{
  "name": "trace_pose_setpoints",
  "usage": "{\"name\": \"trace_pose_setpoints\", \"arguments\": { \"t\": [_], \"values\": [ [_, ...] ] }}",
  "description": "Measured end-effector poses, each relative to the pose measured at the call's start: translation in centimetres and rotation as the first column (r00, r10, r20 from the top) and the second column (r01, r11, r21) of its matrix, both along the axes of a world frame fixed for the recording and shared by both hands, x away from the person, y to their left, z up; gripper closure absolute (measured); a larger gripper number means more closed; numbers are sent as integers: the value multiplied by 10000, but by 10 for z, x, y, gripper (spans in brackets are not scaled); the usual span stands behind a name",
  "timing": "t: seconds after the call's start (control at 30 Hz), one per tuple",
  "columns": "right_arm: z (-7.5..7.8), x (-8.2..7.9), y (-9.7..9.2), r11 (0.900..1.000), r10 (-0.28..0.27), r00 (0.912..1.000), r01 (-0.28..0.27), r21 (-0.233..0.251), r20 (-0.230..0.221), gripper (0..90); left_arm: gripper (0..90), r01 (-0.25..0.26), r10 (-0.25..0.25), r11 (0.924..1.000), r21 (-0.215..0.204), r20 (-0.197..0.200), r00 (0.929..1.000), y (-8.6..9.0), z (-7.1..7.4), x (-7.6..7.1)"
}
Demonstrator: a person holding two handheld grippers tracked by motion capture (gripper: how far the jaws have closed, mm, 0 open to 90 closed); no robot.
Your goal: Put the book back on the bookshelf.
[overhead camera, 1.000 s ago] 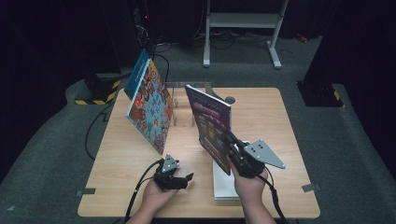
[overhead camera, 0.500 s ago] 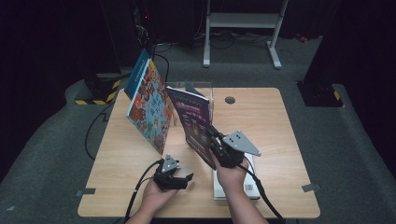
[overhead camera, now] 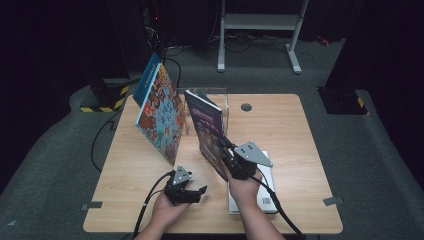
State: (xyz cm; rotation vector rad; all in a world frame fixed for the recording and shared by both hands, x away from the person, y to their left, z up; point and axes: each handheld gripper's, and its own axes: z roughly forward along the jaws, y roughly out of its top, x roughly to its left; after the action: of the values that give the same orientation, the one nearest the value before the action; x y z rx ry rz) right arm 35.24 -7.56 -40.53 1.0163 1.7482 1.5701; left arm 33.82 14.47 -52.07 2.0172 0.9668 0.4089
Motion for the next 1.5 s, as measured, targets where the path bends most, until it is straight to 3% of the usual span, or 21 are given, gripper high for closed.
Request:
{"name": "trace_pose_setpoints", "arguments": {
  "t": [0.17,0.43,0.6,0.83,1.07,1.27,1.3,1.5],
  "values": [
    [-8,-10,-3,10000,59,9996,-58,24,-278,841,197,-20,19,9999,-104,-39,10000,1,1,0],
    [-19,-26,-7,10000,-49,9997,50,32,-220,839,196,-67,72,9997,-240,230,9997,2,4,-1],
    [-27,-35,-11,10000,18,9997,-16,53,-252,836,200,-121,143,9976,-682,318,9994,6,12,-2],
    [-36,-41,-14,9999,107,9991,-106,18,-413,833,206,-274,402,9926,-1185,1067,9935,5,39,-2],
    [-40,-46,-16,9999,128,9991,-130,-30,-394,831,204,-221,387,9895,-1425,1147,9926,5,54,-1],
    [-42,-47,-19,9999,60,9994,-63,-81,-347,831,190,-89,355,9839,-1785,1465,9886,4,69,-3],
    [-43,-47,-20,9999,-30,9996,27,-115,-277,832,185,4,311,9830,-1837,1688,9852,2,77,-4],
    [-44,-49,-19,9996,-69,10000,67,-261,-71,830,157,306,187,9747,-2215,2172,9759,-6,104,-8]
  ]
}}
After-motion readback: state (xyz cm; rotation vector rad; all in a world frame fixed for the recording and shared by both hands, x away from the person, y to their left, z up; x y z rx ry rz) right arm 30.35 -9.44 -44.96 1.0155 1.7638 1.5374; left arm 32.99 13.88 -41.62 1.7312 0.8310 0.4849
